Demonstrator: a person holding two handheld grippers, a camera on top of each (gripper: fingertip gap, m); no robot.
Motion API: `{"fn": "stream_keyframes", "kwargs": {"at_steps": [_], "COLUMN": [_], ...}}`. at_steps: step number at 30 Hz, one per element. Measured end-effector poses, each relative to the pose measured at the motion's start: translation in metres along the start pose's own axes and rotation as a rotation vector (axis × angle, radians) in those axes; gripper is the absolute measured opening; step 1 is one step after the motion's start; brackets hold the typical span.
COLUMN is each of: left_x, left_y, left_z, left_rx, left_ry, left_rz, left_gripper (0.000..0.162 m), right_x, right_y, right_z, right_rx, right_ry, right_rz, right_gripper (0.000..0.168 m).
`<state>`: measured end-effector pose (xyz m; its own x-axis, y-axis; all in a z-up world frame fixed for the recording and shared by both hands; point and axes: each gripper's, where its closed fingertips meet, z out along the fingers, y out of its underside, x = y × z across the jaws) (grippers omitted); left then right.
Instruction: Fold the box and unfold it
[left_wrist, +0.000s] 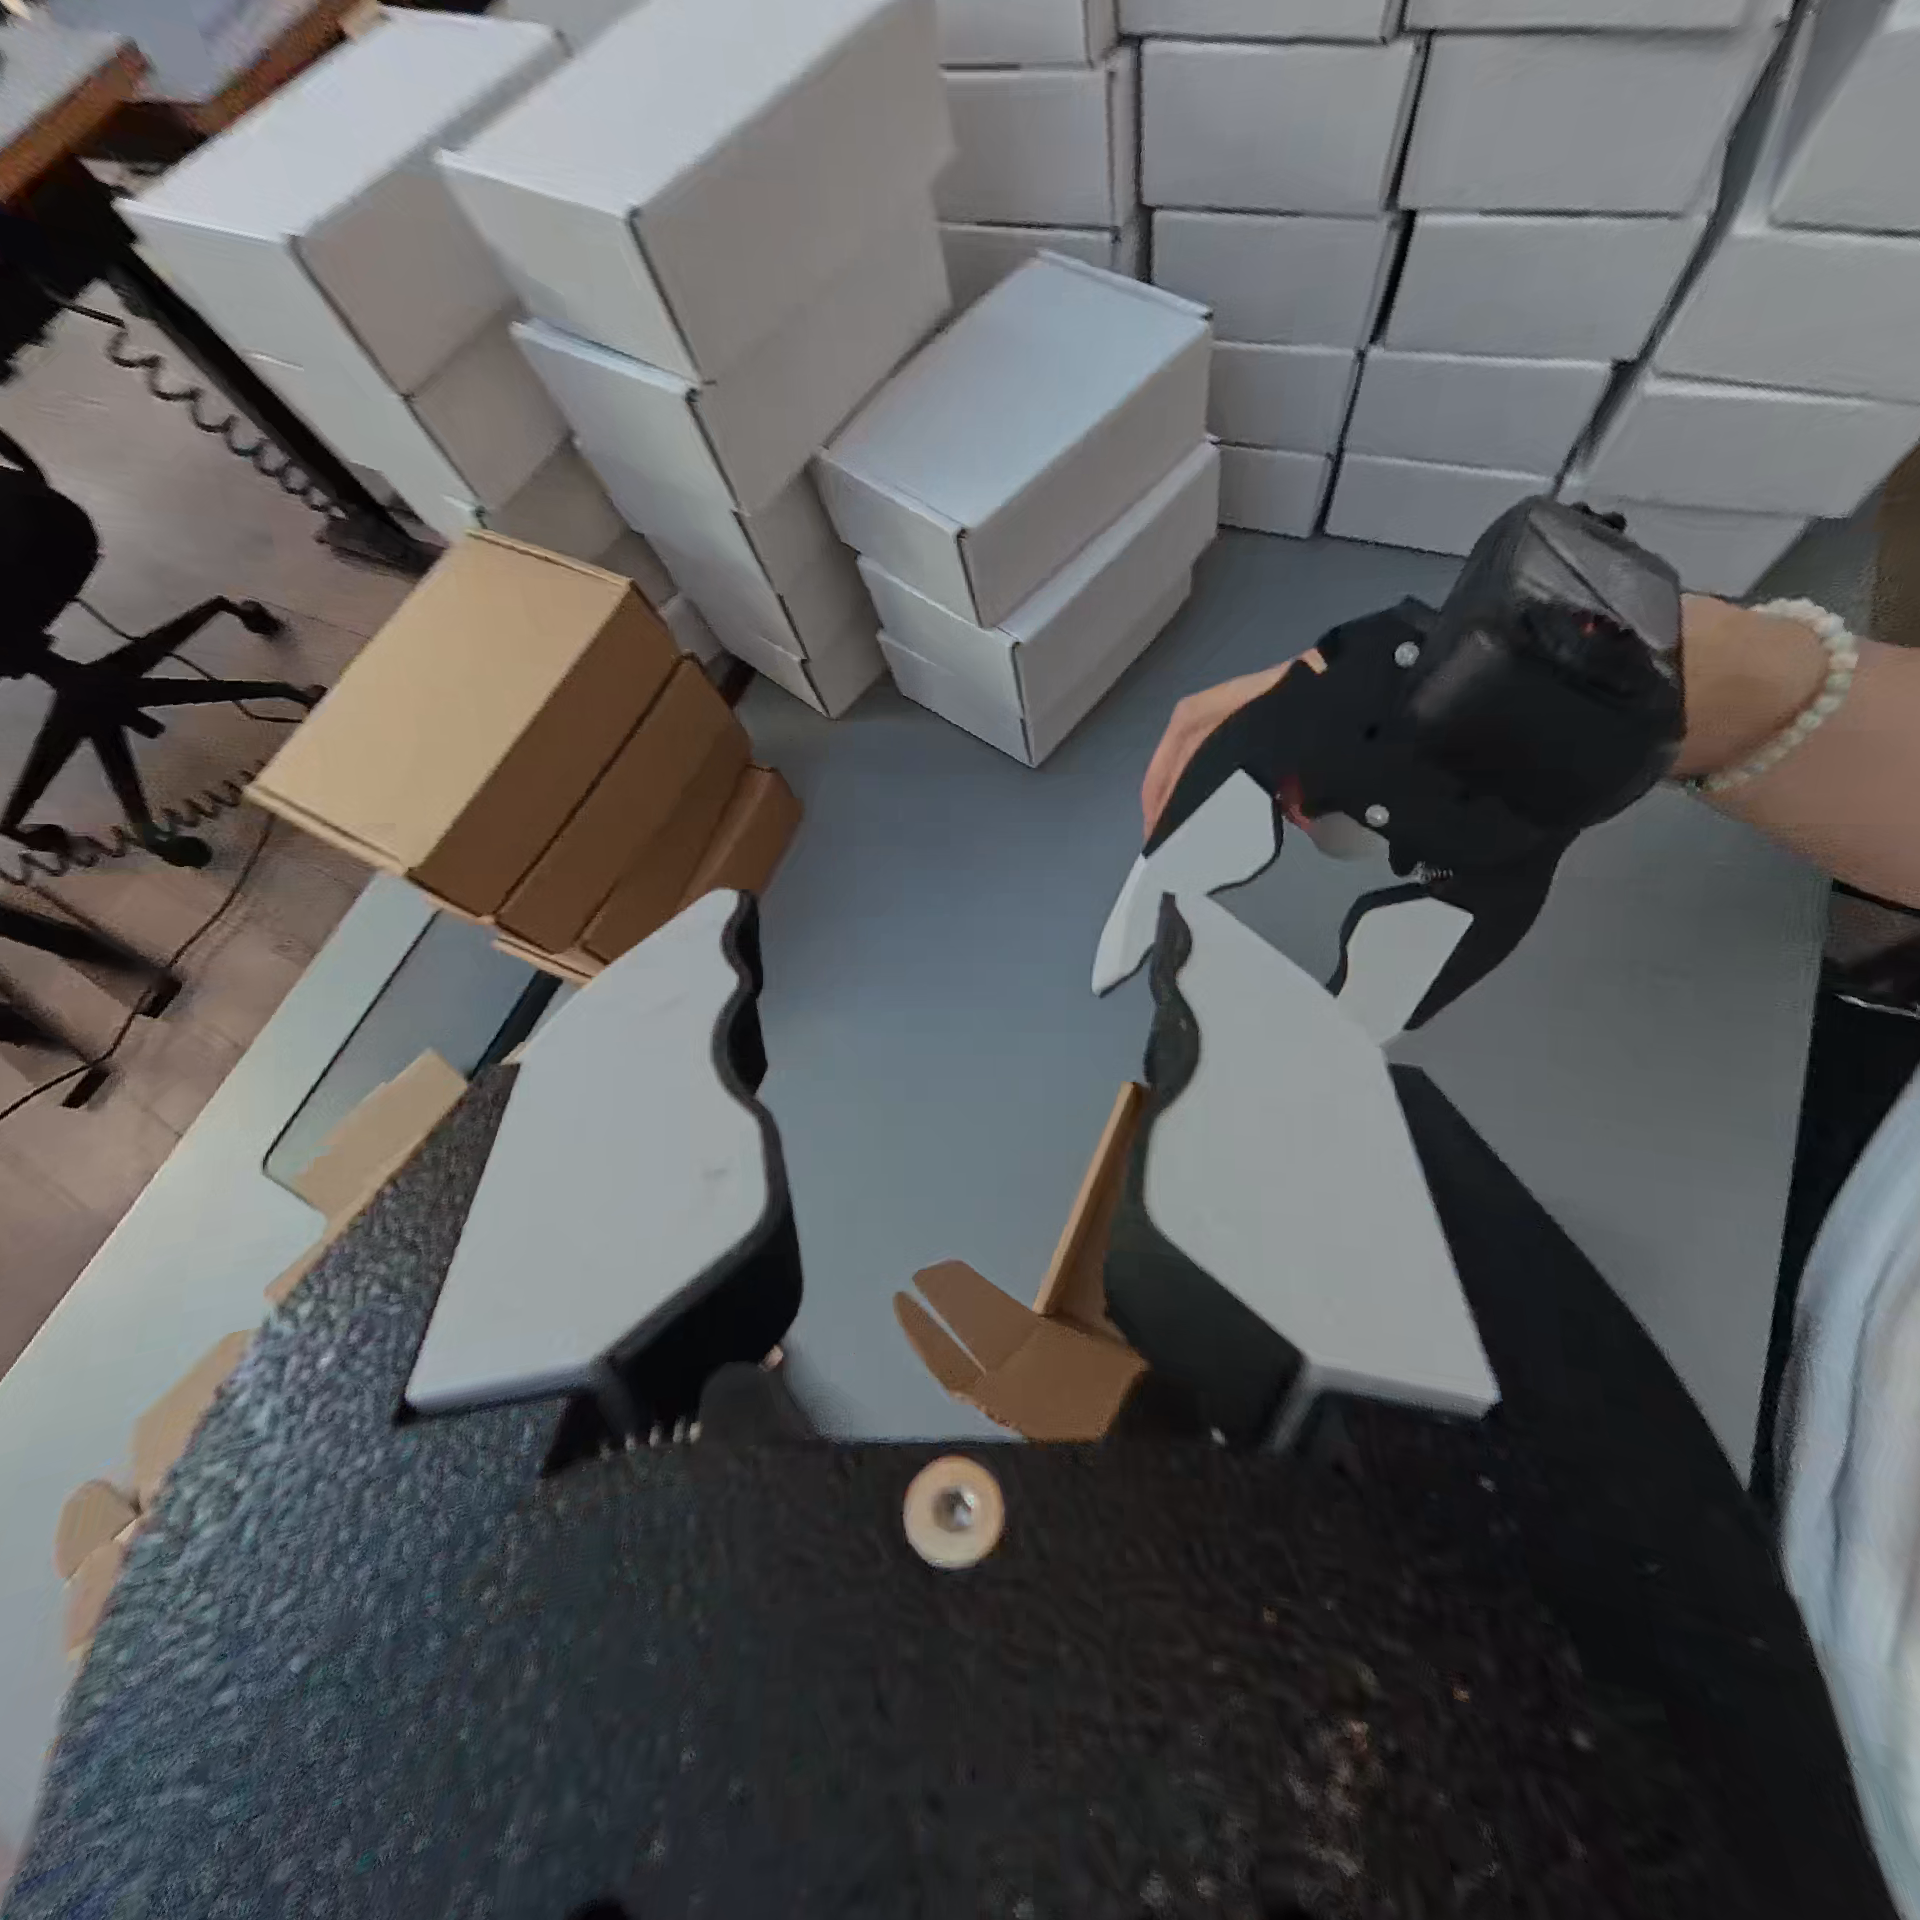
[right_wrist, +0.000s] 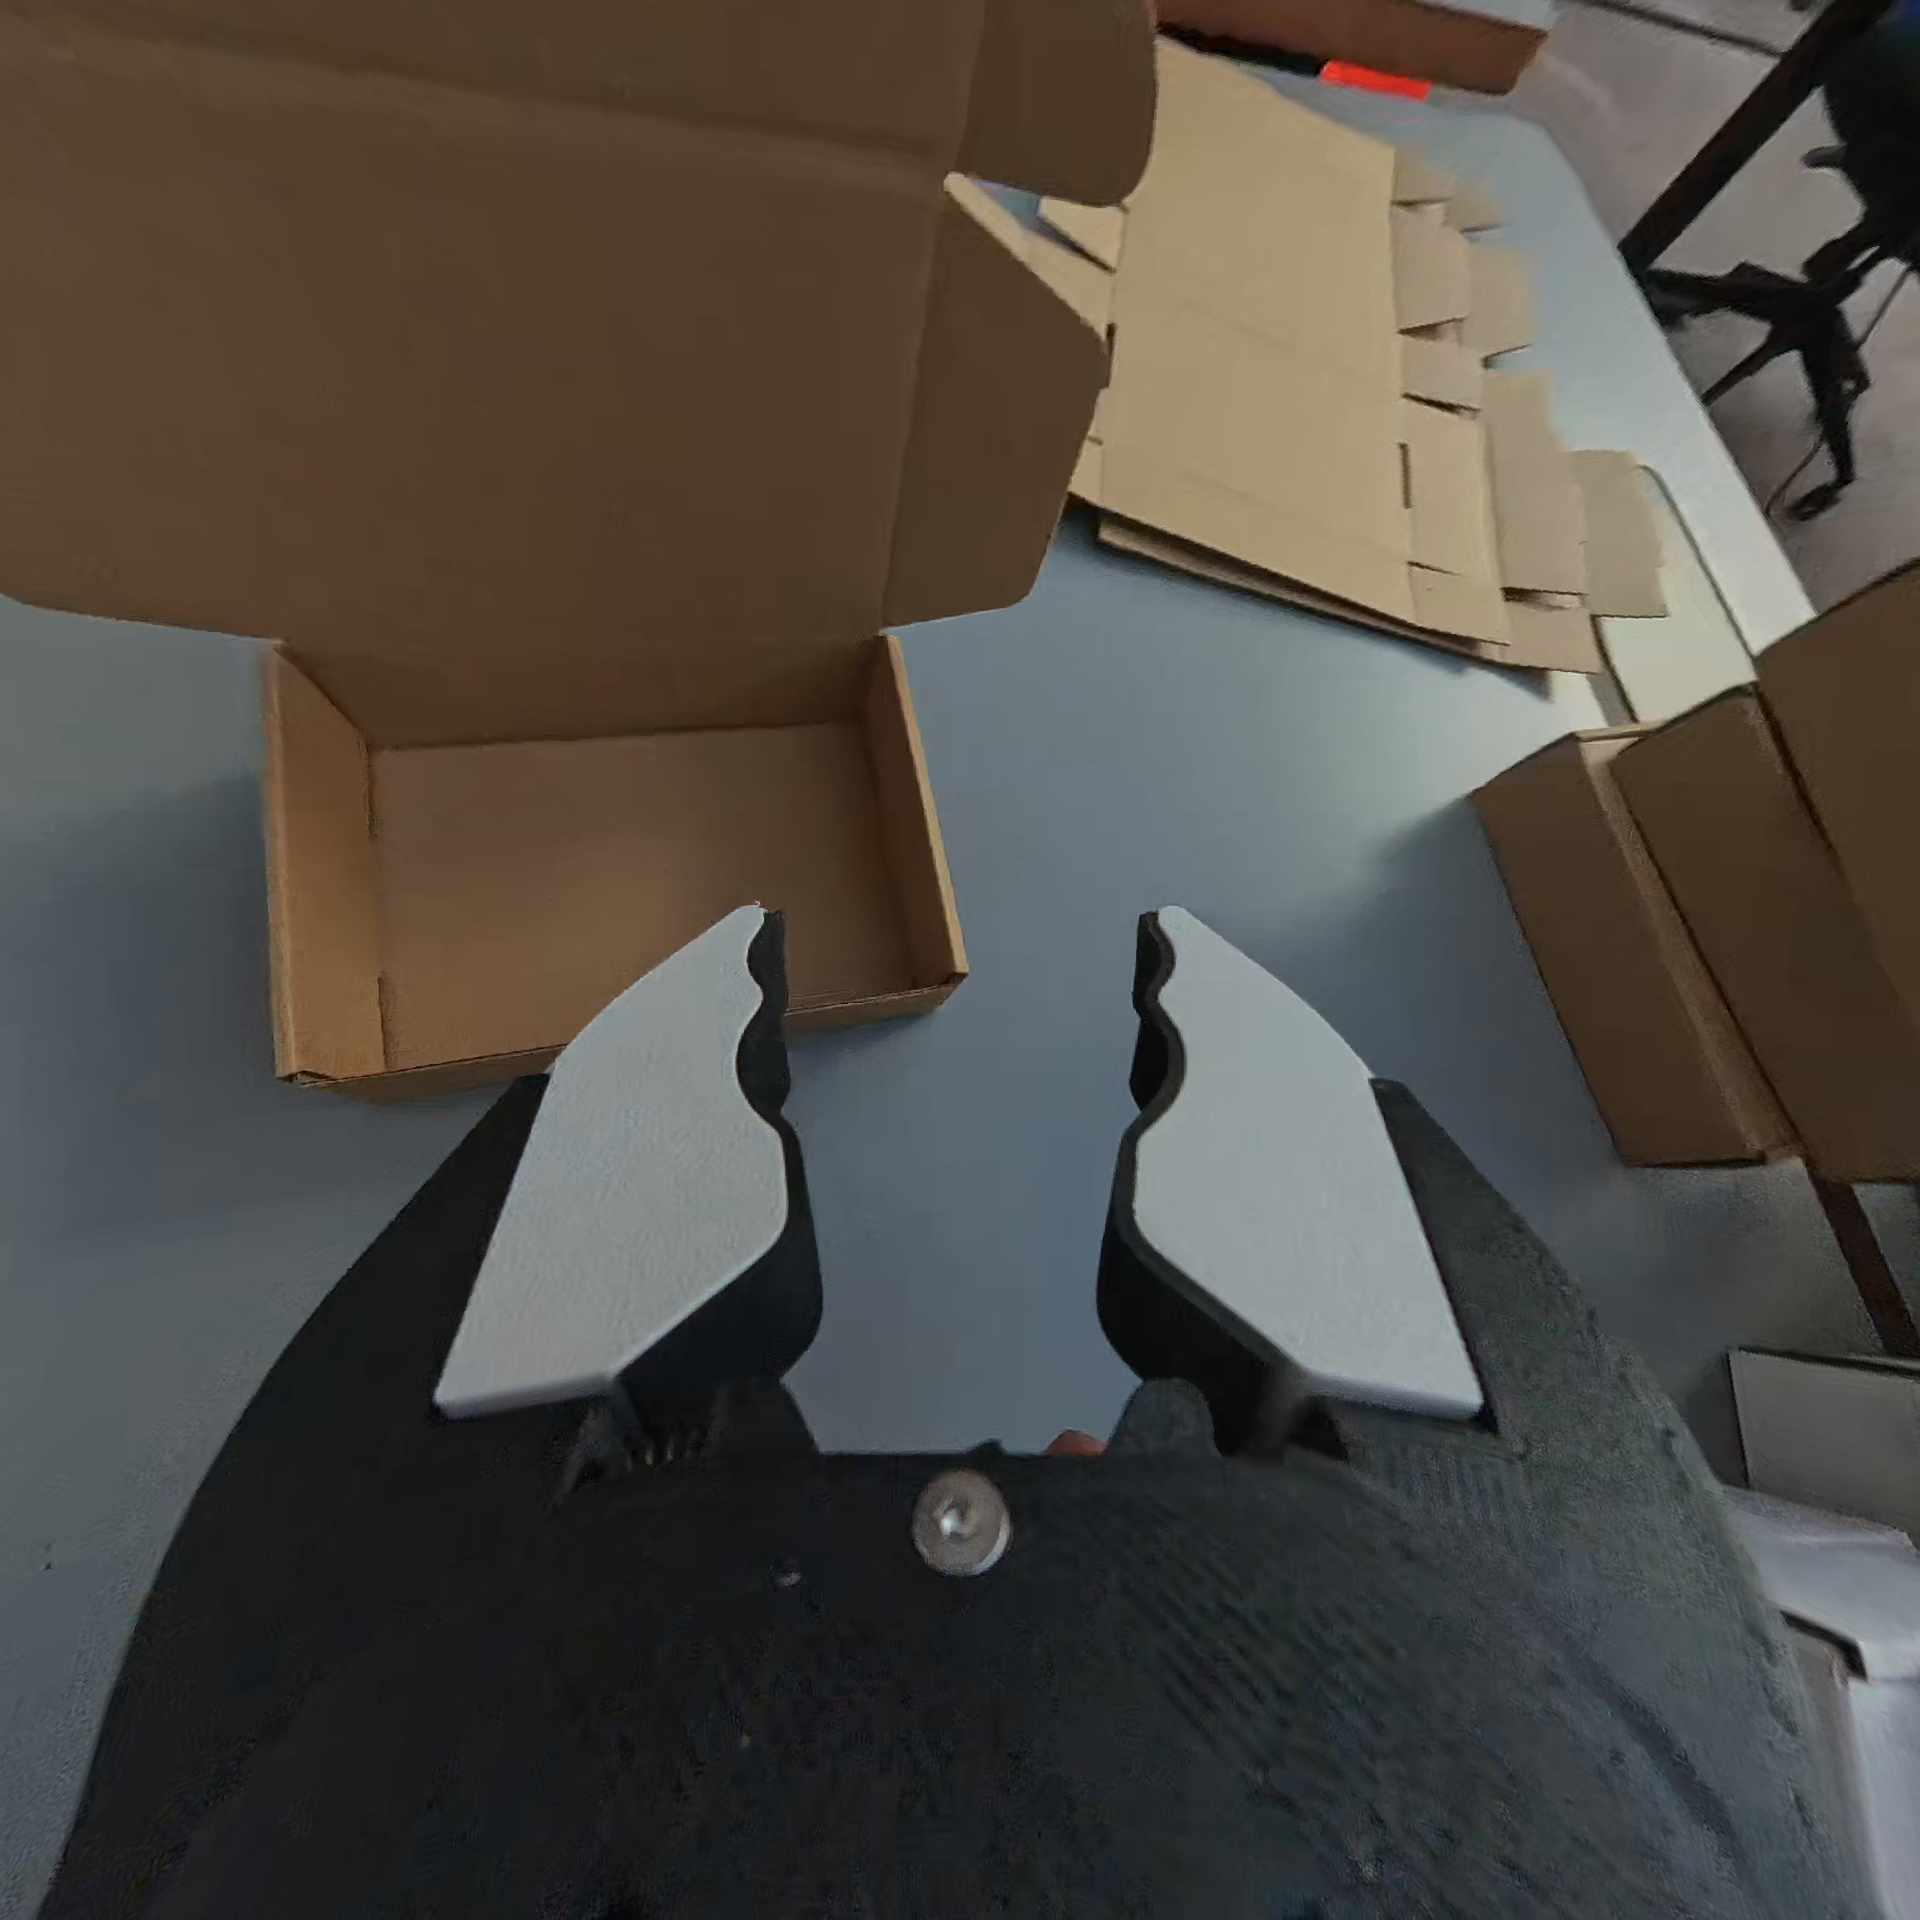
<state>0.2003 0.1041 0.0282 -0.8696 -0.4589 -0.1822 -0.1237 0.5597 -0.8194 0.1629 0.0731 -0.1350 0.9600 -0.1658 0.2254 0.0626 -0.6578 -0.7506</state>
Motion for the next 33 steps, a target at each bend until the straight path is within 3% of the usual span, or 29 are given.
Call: {"fn": "stream_keyframes", "kwargs": {"at_steps": [1,4,8,12,18,21,23,29,33], "left_x": [-0.012,-0.031,-0.045,-0.041,-0.03,-0.028,-0.029,-0.03,-0.017], "left_y": [0.003,0.027,0.098,0.162,0.206,0.219,0.224,0.223,0.205], "left_z": [-0.018,-0.066,-0.1,-0.099,-0.086,-0.077,-0.073,-0.06,-0.038], "left_rx": [0.073,0.275,0.391,0.416,0.416,0.377,0.364,0.368,0.414], "left_ry": [-0.069,-0.198,-0.32,-0.303,-0.321,-0.345,-0.359,-0.384,-0.314], "left_rz": [-0.031,-0.167,-0.348,-0.515,-0.576,-0.577,-0.587,-0.601,-0.635], "left_gripper": [0.073,0.077,0.078,0.079,0.077,0.076,0.076,0.073,0.073], "right_x": [-0.001,-0.001,-0.006,-0.012,-0.022,-0.014,-0.001,0.074,0.093], "right_y": [0.0,0.005,0.01,0.021,0.023,0.021,0.018,0.044,0.061], "right_z": [0.013,0.05,0.084,0.106,0.12,0.121,0.115,0.078,0.05], "right_rx": [-0.06,-0.203,-0.289,-0.365,-0.401,-0.385,-0.354,-0.259,-0.209], "right_ry": [-0.049,-0.147,-0.22,-0.253,-0.331,-0.26,-0.174,0.328,0.582], "right_rz": [-0.025,-0.045,-0.028,-0.076,-0.096,-0.037,0.147,0.633,0.838], "right_gripper": [0.063,0.057,0.039,0.034,0.007,0.006,0.005,0.006,0.006]}}
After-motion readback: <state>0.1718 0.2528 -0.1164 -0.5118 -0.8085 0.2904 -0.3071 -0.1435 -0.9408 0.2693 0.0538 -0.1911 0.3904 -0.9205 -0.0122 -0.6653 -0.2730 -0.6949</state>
